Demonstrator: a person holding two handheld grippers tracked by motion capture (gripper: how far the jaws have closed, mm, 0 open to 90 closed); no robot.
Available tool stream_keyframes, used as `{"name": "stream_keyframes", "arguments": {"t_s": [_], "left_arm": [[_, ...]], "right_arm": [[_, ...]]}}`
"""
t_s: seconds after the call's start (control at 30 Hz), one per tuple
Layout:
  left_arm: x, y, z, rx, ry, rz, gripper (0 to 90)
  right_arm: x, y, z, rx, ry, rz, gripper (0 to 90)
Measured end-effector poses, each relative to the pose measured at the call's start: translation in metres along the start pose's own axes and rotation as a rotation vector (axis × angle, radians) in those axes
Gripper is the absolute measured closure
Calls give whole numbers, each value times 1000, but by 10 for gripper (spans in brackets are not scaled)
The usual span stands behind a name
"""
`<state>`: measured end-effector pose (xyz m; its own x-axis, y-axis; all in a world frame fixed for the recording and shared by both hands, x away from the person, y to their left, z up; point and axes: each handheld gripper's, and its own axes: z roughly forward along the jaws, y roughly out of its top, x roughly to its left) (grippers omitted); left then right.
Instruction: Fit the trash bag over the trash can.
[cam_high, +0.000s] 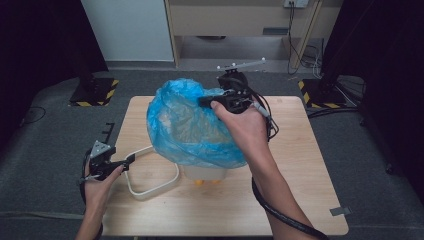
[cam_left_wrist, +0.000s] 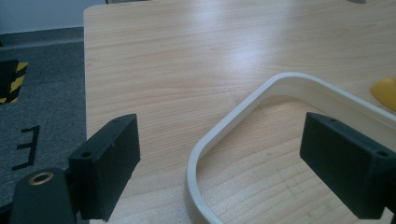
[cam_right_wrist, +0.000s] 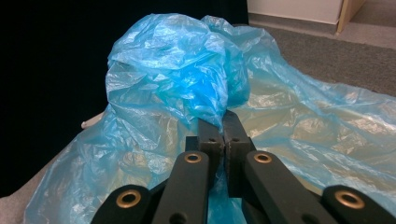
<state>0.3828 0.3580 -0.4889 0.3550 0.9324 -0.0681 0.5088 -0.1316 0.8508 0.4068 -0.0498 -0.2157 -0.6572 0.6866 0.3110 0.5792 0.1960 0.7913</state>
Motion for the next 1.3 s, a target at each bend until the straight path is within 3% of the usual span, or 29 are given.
{"name": "stream_keyframes", "arguments": {"t_s": [0.47, 0.9, 1.13, 1.3], "left_arm": [[-2, 0, 1, 6, 1, 13, 115], [-3, 0, 2, 13, -1, 17, 115], [-4, 0, 3, 12, -6, 19, 114], [-4, 0, 3, 13, -5, 19, 115]], "right_arm": [[11, -16, 5, 27, 19, -39, 895], [11, -17, -2, 5, 55, -22, 895], [16, -19, 10, 57, 61, -32, 895], [21, -20, 13, 59, 73, -44, 895]]}}
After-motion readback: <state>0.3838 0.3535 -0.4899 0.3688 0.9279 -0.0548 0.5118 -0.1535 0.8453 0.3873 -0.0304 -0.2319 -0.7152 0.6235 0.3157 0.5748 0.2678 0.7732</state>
